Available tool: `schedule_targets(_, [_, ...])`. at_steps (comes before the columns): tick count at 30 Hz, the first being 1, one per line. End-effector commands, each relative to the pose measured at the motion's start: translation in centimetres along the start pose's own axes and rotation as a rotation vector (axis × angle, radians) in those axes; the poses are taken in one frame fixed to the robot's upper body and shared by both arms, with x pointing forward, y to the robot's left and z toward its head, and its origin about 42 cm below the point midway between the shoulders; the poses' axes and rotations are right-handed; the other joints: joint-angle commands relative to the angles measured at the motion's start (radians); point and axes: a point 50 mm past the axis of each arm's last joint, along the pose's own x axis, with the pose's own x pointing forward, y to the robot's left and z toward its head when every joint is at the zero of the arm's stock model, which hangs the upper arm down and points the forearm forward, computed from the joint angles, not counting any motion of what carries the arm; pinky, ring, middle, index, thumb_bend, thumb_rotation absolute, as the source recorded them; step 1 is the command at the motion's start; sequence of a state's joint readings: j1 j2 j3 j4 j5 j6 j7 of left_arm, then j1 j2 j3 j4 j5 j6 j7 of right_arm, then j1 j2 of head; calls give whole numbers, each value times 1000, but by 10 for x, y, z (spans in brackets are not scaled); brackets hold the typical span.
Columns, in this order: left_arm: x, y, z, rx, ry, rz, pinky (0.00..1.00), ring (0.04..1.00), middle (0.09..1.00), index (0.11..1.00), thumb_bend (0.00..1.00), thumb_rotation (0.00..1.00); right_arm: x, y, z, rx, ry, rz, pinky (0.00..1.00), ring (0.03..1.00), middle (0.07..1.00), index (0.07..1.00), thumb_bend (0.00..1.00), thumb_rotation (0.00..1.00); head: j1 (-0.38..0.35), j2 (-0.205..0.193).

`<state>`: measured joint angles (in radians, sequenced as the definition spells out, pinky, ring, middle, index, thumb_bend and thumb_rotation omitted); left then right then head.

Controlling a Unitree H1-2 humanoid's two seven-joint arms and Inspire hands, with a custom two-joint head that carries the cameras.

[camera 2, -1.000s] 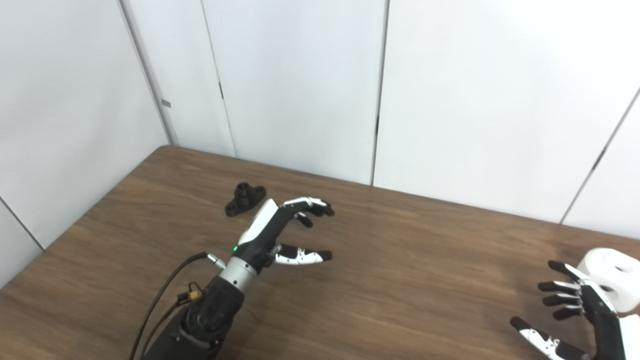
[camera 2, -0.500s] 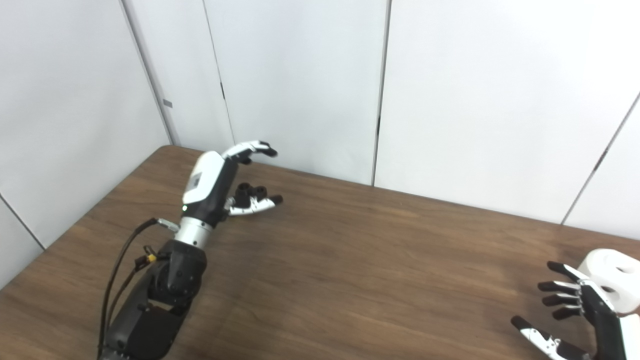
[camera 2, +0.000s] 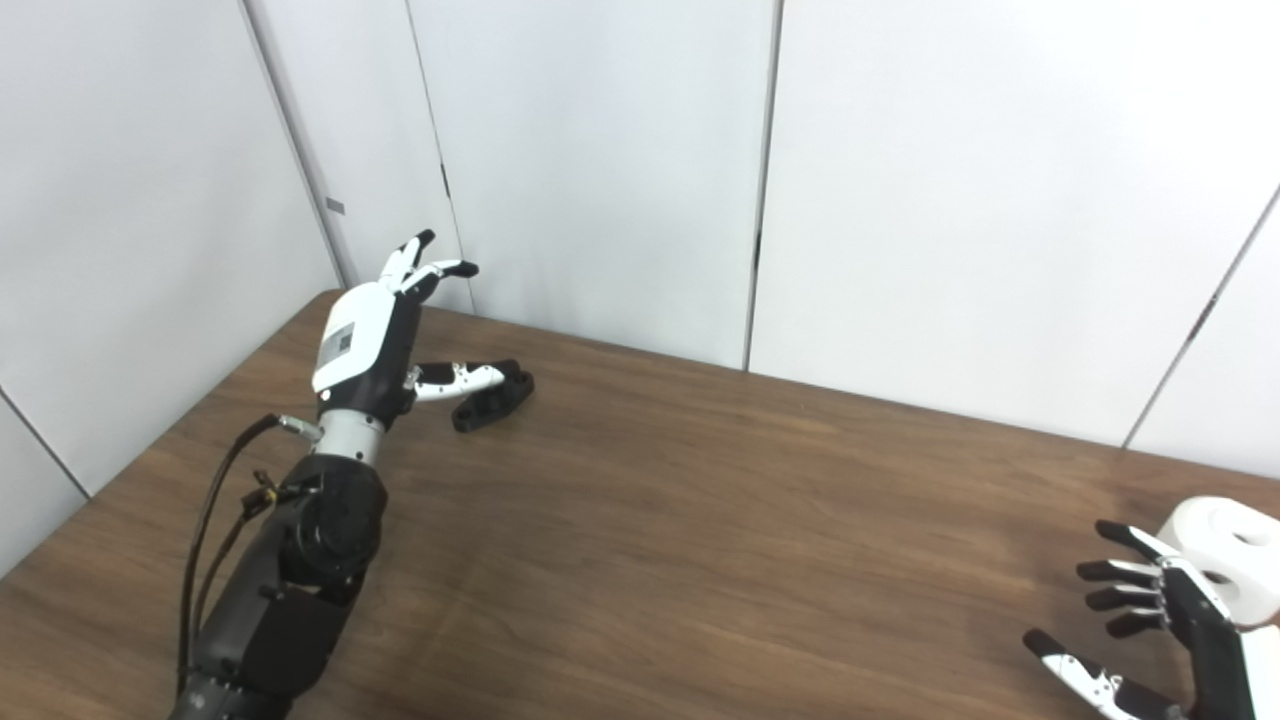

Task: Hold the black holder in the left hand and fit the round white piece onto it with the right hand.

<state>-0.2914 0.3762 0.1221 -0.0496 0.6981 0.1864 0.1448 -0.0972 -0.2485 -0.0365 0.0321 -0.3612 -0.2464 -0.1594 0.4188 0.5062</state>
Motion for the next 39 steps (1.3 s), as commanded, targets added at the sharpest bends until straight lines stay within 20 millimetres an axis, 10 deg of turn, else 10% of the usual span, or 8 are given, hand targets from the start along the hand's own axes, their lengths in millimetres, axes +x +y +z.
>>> schedule_targets(1, [21,20,12,40,-52,68,903,1000,1000,734,949,292,18,-12,17,-8,-113,-41,428,546,619,755,522,3,-1,1])
schedule_targets(39, [46,-16,-40,243,181,-98,923,1000,1000,790,1000,457,13,-21,25,-34,-111,-42,421,539,617,743,526,2,-15,26])
